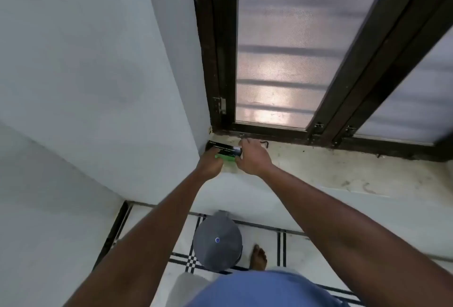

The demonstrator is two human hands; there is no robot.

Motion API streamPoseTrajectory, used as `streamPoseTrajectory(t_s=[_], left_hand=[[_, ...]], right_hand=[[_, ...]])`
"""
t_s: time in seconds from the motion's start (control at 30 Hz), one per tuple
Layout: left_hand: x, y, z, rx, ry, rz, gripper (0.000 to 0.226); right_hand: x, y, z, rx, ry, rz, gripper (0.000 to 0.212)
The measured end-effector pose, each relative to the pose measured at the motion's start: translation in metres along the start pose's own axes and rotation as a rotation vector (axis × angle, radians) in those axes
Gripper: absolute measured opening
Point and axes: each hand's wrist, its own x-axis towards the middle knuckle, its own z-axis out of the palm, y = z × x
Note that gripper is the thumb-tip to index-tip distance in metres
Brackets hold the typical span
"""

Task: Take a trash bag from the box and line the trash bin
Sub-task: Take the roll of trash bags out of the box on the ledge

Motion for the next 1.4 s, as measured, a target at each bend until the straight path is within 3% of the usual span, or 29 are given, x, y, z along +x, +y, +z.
streamPoseTrajectory(t_s=[0.1, 0.17, 0.23, 0.33, 0.4, 0.53, 0.73, 0.9, 1.03, 1.1, 1.2, 1.27, 1.4], left_hand=[[0.004, -0.003, 0.002, 0.042, 0.005, -0.065, 0.042], [0.007, -0.008, 0.004, 0.070, -0.027, -0.105, 0.035], [0.013, -0.014, 0.004, 0.063, -0.052, -0.134, 0.027], [0.017, -0.025, 0.003, -0.010, -0.103, -0.202, 0.022], [0.019, -0.029, -0.001, -0.044, -0.128, -0.214, 0.025], [0.030, -0.024, -0.010, -0.140, -0.105, -0.192, 0.038], [0.036, 0.006, -0.009, -0.178, -0.107, 0.014, 0.063], [0.029, 0.023, -0.015, -0.017, -0.097, 0.205, 0.056], [0.031, 0.026, -0.022, 0.072, -0.036, 0.252, 0.044], [0.035, 0.034, -0.026, -0.017, -0.081, 0.236, 0.042], [0.043, 0.044, -0.033, -0.260, -0.193, 0.226, 0.058], [0.049, 0.045, -0.033, -0.154, -0.171, 0.299, 0.061], [0.055, 0.035, -0.022, 0.170, -0.103, 0.401, 0.043]], right_hand=[[0.021, -0.002, 0.009, -0.122, -0.061, -0.072, 0.077], [0.030, -0.009, 0.018, -0.181, -0.093, -0.093, 0.083], [0.042, -0.010, 0.029, -0.214, -0.082, -0.099, 0.083], [0.046, -0.007, 0.034, -0.221, -0.029, -0.113, 0.065], [0.044, -0.002, 0.038, -0.120, 0.019, -0.098, 0.056], [0.030, 0.010, 0.034, 0.370, 0.035, 0.026, 0.056], [0.023, 0.017, 0.022, 0.548, 0.041, 0.102, 0.065], [0.023, 0.013, 0.013, 0.482, 0.050, 0.111, 0.061], [0.020, 0.016, 0.010, 0.416, 0.031, 0.123, 0.061], [0.016, 0.017, 0.010, 0.412, 0.015, 0.144, 0.060], [0.013, 0.017, 0.010, 0.422, 0.006, 0.157, 0.061], [0.012, 0.015, 0.008, 0.428, 0.010, 0.161, 0.062], [0.007, 0.010, 0.004, 0.423, 0.028, 0.156, 0.064]])
